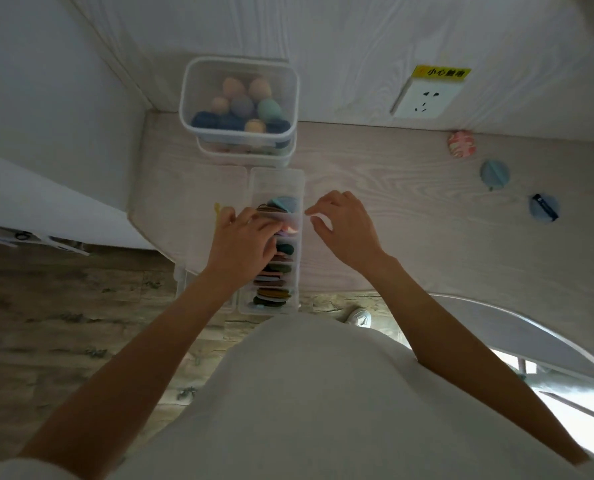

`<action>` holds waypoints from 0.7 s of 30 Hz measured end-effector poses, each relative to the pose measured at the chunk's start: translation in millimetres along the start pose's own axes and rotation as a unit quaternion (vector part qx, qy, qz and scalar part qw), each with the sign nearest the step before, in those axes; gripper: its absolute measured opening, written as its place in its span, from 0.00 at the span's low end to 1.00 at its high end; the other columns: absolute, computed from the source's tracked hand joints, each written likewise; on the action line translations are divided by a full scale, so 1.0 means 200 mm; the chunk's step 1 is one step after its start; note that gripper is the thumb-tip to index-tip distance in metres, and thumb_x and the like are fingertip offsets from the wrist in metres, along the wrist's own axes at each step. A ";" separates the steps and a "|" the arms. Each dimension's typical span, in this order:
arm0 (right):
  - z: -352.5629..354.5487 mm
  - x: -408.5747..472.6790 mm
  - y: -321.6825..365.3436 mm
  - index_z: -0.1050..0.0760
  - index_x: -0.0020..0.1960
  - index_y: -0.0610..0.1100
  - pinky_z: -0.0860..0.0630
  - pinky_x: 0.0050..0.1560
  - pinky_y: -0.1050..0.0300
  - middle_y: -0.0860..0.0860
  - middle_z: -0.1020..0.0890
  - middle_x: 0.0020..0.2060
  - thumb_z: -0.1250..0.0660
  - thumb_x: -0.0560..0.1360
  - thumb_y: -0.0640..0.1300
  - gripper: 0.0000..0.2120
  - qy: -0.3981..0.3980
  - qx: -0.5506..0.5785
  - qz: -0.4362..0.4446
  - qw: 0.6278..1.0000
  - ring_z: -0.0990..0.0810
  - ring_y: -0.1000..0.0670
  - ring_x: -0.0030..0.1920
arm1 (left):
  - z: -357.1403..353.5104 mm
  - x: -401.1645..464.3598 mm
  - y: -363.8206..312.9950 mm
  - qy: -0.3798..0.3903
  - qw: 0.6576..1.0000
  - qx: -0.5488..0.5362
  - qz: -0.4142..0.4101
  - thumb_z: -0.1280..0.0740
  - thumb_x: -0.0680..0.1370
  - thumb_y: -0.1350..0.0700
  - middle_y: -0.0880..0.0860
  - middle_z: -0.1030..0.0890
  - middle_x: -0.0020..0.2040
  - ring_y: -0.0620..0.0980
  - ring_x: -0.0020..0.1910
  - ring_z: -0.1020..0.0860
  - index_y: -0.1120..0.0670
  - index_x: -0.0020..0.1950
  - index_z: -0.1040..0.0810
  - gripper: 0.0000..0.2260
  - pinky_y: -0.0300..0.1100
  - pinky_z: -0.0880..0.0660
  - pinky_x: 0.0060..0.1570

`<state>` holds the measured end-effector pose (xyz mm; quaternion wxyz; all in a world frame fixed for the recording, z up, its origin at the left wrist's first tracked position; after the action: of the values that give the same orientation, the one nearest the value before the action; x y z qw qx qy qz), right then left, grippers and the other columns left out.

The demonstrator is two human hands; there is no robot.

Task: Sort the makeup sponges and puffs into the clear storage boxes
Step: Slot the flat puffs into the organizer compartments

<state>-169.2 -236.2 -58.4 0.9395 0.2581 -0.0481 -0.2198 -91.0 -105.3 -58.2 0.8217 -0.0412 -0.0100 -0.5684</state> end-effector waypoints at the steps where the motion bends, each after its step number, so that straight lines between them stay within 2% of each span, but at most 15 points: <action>1: 0.00 -0.01 -0.02 0.20 0.53 0.45 0.32 0.56 0.54 0.47 0.21 0.51 0.36 0.75 0.41 0.09 -0.002 0.005 -0.004 1.000 0.26 0.46 0.52 | 0.00 0.01 0.00 0.012 1.000 0.000 0.009 0.33 0.73 0.54 0.50 0.17 0.49 0.54 0.49 0.23 0.51 0.54 0.19 0.10 0.48 0.41 0.49; 4: 0.03 -0.03 -0.06 0.20 0.54 0.46 0.32 0.57 0.53 0.47 0.21 0.51 0.36 0.75 0.40 0.09 -0.009 0.029 -0.006 1.000 0.26 0.46 0.53 | 0.03 0.03 0.01 0.042 0.998 -0.001 0.046 0.35 0.74 0.52 0.49 0.18 0.47 0.53 0.48 0.24 0.48 0.53 0.19 0.10 0.48 0.39 0.49; 7: 0.10 -0.07 -0.14 0.20 0.53 0.47 0.32 0.56 0.53 0.48 0.21 0.51 0.36 0.75 0.40 0.09 -0.017 0.053 -0.002 0.998 0.25 0.46 0.53 | 0.10 0.07 -0.02 0.049 0.996 -0.019 0.068 0.38 0.76 0.51 0.51 0.18 0.48 0.52 0.47 0.25 0.51 0.50 0.19 0.09 0.47 0.33 0.49; 10: 0.23 -0.13 -0.31 0.20 0.53 0.47 0.33 0.55 0.57 0.49 0.20 0.51 0.36 0.76 0.41 0.09 -0.038 0.065 -0.023 0.997 0.24 0.48 0.53 | 0.20 0.22 -0.17 -0.020 0.993 -0.115 0.016 0.34 0.75 0.57 0.53 0.18 0.48 0.52 0.47 0.24 0.55 0.50 0.20 0.07 0.45 0.29 0.48; 13: 0.40 -0.22 -0.60 0.21 0.54 0.46 0.32 0.53 0.61 0.49 0.19 0.50 0.36 0.75 0.39 0.10 -0.090 0.050 -0.073 0.992 0.23 0.48 0.52 | 0.18 0.49 -0.45 -0.046 0.966 -0.248 -0.057 0.37 0.75 0.59 0.51 0.19 0.52 0.49 0.50 0.25 0.54 0.55 0.21 0.11 0.40 0.29 0.51; 16: 0.53 -0.26 -0.93 0.22 0.56 0.44 0.30 0.56 0.57 0.46 0.20 0.53 0.36 0.75 0.38 0.11 -0.122 0.039 -0.138 0.982 0.23 0.45 0.54 | 0.00 0.76 -0.68 0.018 0.936 -0.345 -0.060 0.38 0.75 0.61 0.51 0.21 0.56 0.48 0.54 0.25 0.54 0.60 0.23 0.14 0.37 0.32 0.55; 19: 0.57 -0.25 -1.25 0.28 0.64 0.41 0.38 0.65 0.55 0.41 0.27 0.64 0.37 0.76 0.37 0.16 -0.098 0.017 -0.201 0.975 0.30 0.41 0.64 | -0.18 1.01 -0.89 0.077 0.938 -0.333 -0.064 0.37 0.75 0.62 0.54 0.26 0.64 0.52 0.62 0.28 0.54 0.66 0.28 0.19 0.44 0.34 0.63; 21: 0.57 -0.21 -1.38 0.35 0.70 0.41 0.44 0.70 0.53 0.41 0.35 0.70 0.38 0.76 0.38 0.22 -0.065 0.008 -0.237 0.969 0.38 0.41 0.70 | -0.28 1.17 -0.98 0.099 0.944 -0.308 -0.057 0.37 0.75 0.62 0.55 0.30 0.68 0.54 0.66 0.32 0.54 0.69 0.32 0.22 0.43 0.38 0.65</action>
<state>-338.1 -483.1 -99.3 0.8534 0.2545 -0.0481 -0.4523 -193.6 -395.9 -87.4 0.7321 -0.2357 0.2445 -0.5905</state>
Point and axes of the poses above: each hand's wrist, its own x-axis towards the middle knuckle, its own z-axis out of the back of the hand, y = z × x, the point moved 7 cm from there along x, towards the middle knuckle
